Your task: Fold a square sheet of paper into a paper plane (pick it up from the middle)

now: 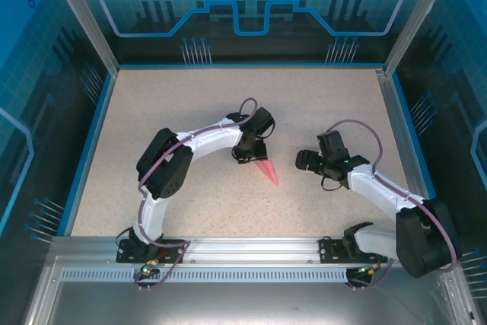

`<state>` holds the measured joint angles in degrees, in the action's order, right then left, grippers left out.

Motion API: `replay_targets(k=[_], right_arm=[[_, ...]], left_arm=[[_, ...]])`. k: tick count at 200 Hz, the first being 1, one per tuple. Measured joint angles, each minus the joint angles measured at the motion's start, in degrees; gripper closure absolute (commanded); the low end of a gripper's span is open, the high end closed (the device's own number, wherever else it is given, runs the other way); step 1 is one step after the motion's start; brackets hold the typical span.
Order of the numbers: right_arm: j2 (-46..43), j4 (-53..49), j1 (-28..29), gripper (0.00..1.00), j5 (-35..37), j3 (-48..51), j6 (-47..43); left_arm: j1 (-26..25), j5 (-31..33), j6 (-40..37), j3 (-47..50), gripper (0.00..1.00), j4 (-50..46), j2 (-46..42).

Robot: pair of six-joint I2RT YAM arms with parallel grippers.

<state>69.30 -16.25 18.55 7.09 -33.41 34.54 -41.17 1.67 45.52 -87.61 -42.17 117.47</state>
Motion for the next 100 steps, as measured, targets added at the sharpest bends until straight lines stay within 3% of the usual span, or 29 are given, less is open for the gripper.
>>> replay_targets(k=[55, 100], right_arm=[[1.7, 0.0, -0.2, 0.12, 0.0, 0.0, 0.0], [2.3, 0.0, -0.2, 0.13, -0.2, 0.0, 0.2]], left_arm=[[0.1, -0.2, 2.5, 3.5, 0.9, 2.2, -0.9], [0.6, -0.4, 2.4, 6.4, 0.97, 4.7, -5.6]])
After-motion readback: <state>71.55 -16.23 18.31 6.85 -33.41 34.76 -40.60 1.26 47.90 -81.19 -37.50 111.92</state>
